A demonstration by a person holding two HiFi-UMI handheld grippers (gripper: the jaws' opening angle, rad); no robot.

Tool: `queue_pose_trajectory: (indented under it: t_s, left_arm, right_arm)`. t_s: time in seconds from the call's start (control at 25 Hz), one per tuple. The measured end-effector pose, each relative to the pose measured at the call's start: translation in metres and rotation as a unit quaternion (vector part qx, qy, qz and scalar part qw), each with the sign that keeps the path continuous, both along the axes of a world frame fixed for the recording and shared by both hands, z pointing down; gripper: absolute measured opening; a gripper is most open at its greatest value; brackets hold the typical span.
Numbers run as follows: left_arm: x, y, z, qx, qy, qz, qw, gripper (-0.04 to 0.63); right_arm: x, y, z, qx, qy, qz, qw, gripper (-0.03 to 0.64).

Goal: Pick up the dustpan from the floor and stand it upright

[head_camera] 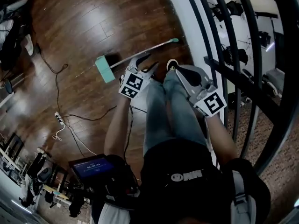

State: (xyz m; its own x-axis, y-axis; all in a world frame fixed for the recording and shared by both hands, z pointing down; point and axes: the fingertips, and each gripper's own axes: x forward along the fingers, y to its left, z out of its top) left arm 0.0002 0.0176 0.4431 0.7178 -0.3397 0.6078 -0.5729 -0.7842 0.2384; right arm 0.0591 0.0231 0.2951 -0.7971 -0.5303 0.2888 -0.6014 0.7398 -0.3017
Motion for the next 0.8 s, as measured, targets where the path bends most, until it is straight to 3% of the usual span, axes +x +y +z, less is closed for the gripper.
queue_pose_trajectory:
  t_s: [0.2, 0.36, 0.56, 0.8]
  left_arm:
    - [0.01, -0.009, 0.172, -0.023, -0.084, 0.045, 0.9952, 0.253]
    - [0.028, 0.0, 0.285, -0.045, -0.118, 0.092, 0.9877, 0.253]
    - [0.038, 0.005, 0.39, -0.05, -0.166, 0.135, 0.9756, 0.253]
    - [0.037, 0.028, 0.463, -0.084, -0.197, 0.166, 0.9626, 0.243]
  right_arm:
    - [0.021, -0.037, 0.133, -0.012, 0.001, 0.006, 1.0, 0.003]
    - [0.034, -0.056, 0.217, -0.012, 0.019, -0.011, 1.0, 0.003]
    - [0.04, -0.064, 0.297, -0.018, 0.033, -0.026, 0.999, 0.003]
    - [0.041, -0.069, 0.332, 0.009, 0.022, -0.022, 0.999, 0.003]
